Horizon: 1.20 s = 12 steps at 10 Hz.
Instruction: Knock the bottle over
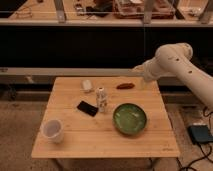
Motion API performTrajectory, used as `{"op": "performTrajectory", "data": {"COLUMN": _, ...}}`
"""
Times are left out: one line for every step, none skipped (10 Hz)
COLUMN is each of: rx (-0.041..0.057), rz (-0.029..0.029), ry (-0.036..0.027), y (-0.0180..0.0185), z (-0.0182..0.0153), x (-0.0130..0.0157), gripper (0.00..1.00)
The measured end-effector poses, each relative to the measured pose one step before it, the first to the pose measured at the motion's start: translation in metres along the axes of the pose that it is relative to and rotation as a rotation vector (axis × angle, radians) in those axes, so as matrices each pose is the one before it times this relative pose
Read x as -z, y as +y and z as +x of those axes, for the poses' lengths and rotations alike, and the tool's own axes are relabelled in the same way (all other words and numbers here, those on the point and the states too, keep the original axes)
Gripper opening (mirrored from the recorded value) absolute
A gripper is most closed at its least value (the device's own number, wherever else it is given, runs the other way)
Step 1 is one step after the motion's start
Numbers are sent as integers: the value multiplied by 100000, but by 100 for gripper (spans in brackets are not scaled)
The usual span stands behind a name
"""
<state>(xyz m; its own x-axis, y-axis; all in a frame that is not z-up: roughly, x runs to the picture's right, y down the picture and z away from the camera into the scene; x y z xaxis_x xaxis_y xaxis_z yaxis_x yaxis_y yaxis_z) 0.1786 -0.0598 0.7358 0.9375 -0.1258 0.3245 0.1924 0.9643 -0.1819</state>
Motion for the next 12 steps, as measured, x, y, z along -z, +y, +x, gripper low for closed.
{"op": "performTrajectory", "data": {"rx": 284, "rz": 263, "ry": -236, "y": -122, "z": -53, "x": -33, "gripper": 65}}
{"op": "performTrajectory", "data": {"rx": 0, "rz": 45, "ry": 122, "y": 113, "z": 34, "x": 136, "gripper": 65}}
{"op": "performTrajectory", "data": {"rx": 3613, "rz": 1133, "ry": 312, "y": 63, "z": -480, "x": -537, "gripper": 62}}
{"op": "performTrajectory", "data": {"rx": 3612, "rz": 778, "ry": -544, "y": -116, "z": -709, "x": -885, "gripper": 57}}
{"op": "performTrajectory", "data": {"rx": 5032, "rz": 1429, "ry": -1245, "y": -356, "z": -1072, "x": -1514, "gripper": 47}}
{"op": "performTrajectory", "data": {"rx": 5440, "rz": 1856, "ry": -1739, "y": -485, "z": -1198, "x": -2055, "gripper": 35}}
{"op": "performTrajectory", "data": {"rx": 4261, "rz": 1474, "ry": -1028, "y": -500, "z": -902, "x": -1768, "gripper": 25}}
{"op": "performTrajectory", "data": {"rx": 2696, "rz": 747, "ry": -624, "y": -235, "z": -517, "x": -1350, "gripper": 17}}
{"op": "performTrajectory", "data": {"rx": 3036, "rz": 441, "ry": 220, "y": -107, "z": -175, "x": -1712, "gripper": 6}}
{"op": "performTrajectory", "data": {"rx": 1355, "rz": -28, "ry": 191, "y": 88, "z": 36, "x": -1151, "gripper": 1}}
{"op": "performTrajectory", "data": {"rx": 650, "rz": 185, "ry": -663, "y": -28, "z": -151, "x": -1347, "gripper": 0}}
{"op": "performTrajectory", "data": {"rx": 350, "rz": 361, "ry": -1313, "y": -76, "z": -386, "x": -1604, "gripper": 0}}
